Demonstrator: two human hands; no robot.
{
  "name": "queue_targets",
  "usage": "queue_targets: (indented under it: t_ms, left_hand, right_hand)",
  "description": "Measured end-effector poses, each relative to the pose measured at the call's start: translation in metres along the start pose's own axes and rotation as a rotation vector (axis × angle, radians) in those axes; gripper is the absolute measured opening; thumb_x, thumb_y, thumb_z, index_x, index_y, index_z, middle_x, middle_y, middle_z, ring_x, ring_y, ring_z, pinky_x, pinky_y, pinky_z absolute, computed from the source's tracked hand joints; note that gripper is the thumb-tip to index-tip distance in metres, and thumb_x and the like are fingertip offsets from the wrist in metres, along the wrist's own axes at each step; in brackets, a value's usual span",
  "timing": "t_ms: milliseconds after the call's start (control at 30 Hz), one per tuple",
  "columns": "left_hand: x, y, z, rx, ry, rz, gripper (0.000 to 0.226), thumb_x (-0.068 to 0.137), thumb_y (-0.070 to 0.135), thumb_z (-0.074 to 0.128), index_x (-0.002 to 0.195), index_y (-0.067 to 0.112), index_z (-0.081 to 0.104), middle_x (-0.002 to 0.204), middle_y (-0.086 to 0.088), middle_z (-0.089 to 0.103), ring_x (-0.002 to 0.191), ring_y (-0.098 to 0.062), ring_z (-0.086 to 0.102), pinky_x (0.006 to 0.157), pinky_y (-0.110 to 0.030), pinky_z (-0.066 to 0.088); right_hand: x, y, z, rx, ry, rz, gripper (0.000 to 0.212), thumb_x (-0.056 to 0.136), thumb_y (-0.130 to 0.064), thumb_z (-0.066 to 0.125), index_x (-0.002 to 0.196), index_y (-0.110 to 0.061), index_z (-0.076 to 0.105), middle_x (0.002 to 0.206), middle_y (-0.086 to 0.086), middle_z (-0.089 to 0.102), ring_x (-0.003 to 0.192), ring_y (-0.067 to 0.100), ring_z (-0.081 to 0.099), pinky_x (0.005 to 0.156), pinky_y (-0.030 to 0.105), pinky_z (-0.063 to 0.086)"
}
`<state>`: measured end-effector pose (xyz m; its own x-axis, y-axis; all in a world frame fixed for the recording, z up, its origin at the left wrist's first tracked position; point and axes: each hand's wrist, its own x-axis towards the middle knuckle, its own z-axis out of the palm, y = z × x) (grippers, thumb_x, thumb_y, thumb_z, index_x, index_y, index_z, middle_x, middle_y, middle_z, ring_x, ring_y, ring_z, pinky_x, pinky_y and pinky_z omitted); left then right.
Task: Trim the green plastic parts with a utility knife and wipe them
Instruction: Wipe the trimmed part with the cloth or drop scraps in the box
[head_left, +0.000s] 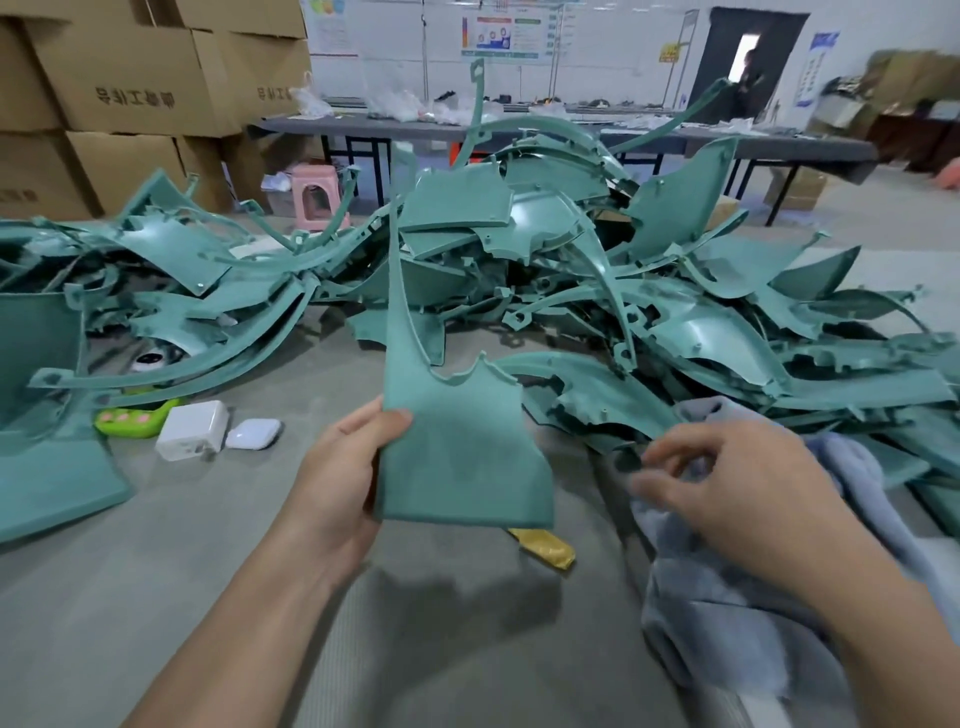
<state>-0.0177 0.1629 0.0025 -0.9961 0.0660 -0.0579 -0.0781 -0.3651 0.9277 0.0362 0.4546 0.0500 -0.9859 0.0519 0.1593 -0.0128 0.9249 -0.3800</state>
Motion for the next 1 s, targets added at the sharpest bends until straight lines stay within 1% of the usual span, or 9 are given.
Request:
queue_targets:
  t_ms: [100,167,333,433,567,700,800,933,1000]
  left_hand:
    - [0.003,-0.001,-0.003,0.036,0.092,0.018,0.030,0.097,0.014,0.053,0.109,0.019,0.080,0.112,-0.012,0.077,0.101,-0.027,0.075,0.070,-0.029,0.060]
    - [0.002,-0.001,-0.003,0.048,0.109,0.022,0.030,0.095,0.016,0.054,0.111,0.019,0.079,0.112,-0.012,0.077,0.101,-0.028,0.075,0.069,-0.029,0.060]
    - [-0.002,-0.001,-0.002,0.053,0.073,-0.063,0.028,0.094,0.023,0.054,0.106,0.023,0.080,0.108,-0.010,0.078,0.090,-0.026,0.075,0.073,-0.036,0.057]
    - [-0.002,-0.003,-0.001,0.032,0.024,-0.091,0.034,0.092,0.025,0.052,0.117,0.029,0.076,0.112,-0.008,0.077,0.092,-0.027,0.075,0.075,-0.039,0.058]
    - [-0.002,-0.003,0.005,-0.047,-0.178,-0.135,0.044,0.092,0.021,0.049,0.129,0.036,0.069,0.127,-0.009,0.072,0.112,-0.032,0.070,0.100,-0.051,0.053]
    - [-0.008,-0.011,0.014,-0.197,-0.165,-0.162,0.030,0.089,0.021,0.056,0.105,0.011,0.080,0.111,-0.017,0.074,0.095,-0.022,0.074,0.077,-0.034,0.061]
    - [-0.010,-0.017,0.012,-0.151,-0.126,-0.190,0.032,0.107,0.025,0.041,0.120,0.008,0.065,0.096,-0.001,0.078,0.088,-0.013,0.075,0.074,-0.030,0.061]
    - [-0.017,-0.003,0.026,-0.289,-0.198,-0.184,0.045,0.104,0.044,0.041,0.139,0.023,0.060,0.134,-0.004,0.068,0.126,-0.020,0.063,0.109,-0.041,0.045]
    - [-0.015,-0.009,0.026,-0.375,-0.162,-0.188,0.053,0.096,0.047,0.046,0.137,0.017,0.063,0.135,-0.011,0.067,0.127,-0.025,0.062,0.111,-0.044,0.042]
  right_hand:
    - [-0.008,0.002,-0.010,-0.362,-0.440,-0.085,0.089,0.050,-0.072,0.071,0.135,-0.053,0.054,0.128,-0.031,0.053,0.116,0.005,0.053,0.100,0.032,0.045]
    - [-0.008,-0.003,-0.006,-0.451,-0.469,-0.111,0.085,0.059,-0.060,0.077,0.138,-0.051,0.050,0.136,-0.024,0.048,0.123,0.012,0.050,0.099,0.030,0.044]
    - [-0.003,-0.014,-0.003,-0.278,-0.361,-0.035,0.015,0.082,-0.027,0.073,0.089,-0.040,0.075,0.096,-0.015,0.074,0.082,0.004,0.066,0.066,0.021,0.054]
    - [-0.012,-0.024,-0.018,0.181,0.014,-0.112,0.023,0.079,-0.016,0.076,0.079,-0.039,0.075,0.083,-0.025,0.071,0.074,-0.003,0.066,0.061,0.013,0.050]
    - [-0.020,-0.088,-0.002,0.769,0.393,-0.306,0.037,0.078,0.011,0.068,0.089,-0.023,0.075,0.083,-0.010,0.071,0.081,-0.001,0.070,0.067,0.011,0.052]
    - [-0.006,-0.144,0.058,0.538,0.496,-0.366,0.035,0.088,0.003,0.064,0.116,-0.016,0.074,0.110,-0.009,0.066,0.103,0.000,0.056,0.097,0.012,0.041]
    - [0.010,-0.152,0.089,0.484,0.490,-0.358,0.033,0.094,0.002,0.056,0.122,-0.007,0.070,0.118,0.003,0.068,0.109,0.016,0.057,0.098,0.036,0.051]
    - [0.033,-0.145,0.096,0.404,0.460,-0.298,0.040,0.104,-0.019,0.048,0.141,-0.013,0.061,0.148,0.006,0.056,0.136,0.017,0.047,0.116,0.016,0.027]
    - [0.035,-0.145,0.097,0.435,0.419,-0.277,0.041,0.105,-0.022,0.041,0.139,-0.016,0.063,0.142,0.000,0.061,0.131,0.008,0.049,0.112,0.013,0.028]
